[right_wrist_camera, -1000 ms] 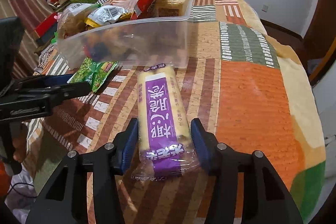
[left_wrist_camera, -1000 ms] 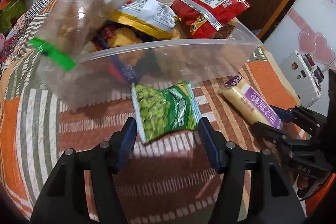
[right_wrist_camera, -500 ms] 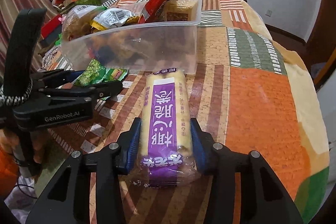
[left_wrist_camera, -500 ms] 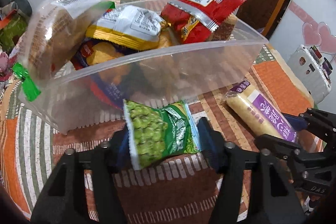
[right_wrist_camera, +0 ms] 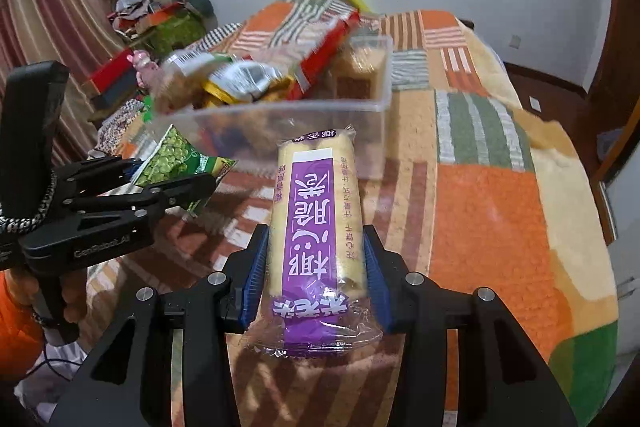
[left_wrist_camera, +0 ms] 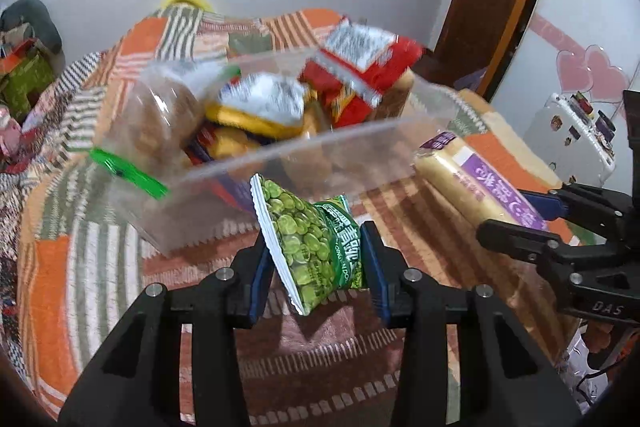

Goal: Organize snacks
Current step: 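Carry the pea bag and purple-labelled roll into the box and open both tools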

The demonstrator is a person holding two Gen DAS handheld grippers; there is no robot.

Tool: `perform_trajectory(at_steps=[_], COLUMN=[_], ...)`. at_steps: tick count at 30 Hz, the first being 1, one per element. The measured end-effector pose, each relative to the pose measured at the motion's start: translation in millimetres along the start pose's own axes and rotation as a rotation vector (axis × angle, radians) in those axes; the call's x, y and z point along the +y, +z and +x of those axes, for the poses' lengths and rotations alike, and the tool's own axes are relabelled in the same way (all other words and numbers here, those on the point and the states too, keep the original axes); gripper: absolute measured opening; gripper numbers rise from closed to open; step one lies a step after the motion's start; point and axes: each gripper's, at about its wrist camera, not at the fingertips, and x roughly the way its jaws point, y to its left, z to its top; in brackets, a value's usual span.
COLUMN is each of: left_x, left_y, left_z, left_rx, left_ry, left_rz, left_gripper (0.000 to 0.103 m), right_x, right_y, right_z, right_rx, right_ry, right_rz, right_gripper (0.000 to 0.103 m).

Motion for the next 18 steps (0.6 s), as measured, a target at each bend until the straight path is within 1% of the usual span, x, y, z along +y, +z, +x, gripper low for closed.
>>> perform_trajectory(at_steps=[5, 11, 18], left_x=[4.9, 11.3, 18.3], left_y=[16.1, 35.0, 62.6], left_z=[-25.5, -40.8, -42.0], left_rx=[-0.059, -0.117, -0.168], left_ry=[0.0, -0.004, 0.007], left_rz=[-0.004, -0.009, -0.019], left_gripper=[0.041, 0.041, 0.042], right_x=[8.3, 14.2, 19.7], right_y=[16.9, 41.6, 71.8], right_z=[-6.4, -11.8, -7.4], right_rx=[-0.047, -0.114, -0.172], right_ry=[0.011, 0.026, 0.021], right_rz=[-0.014, -0.017, -0.025], right_gripper=[0.041, 0.041, 0.041])
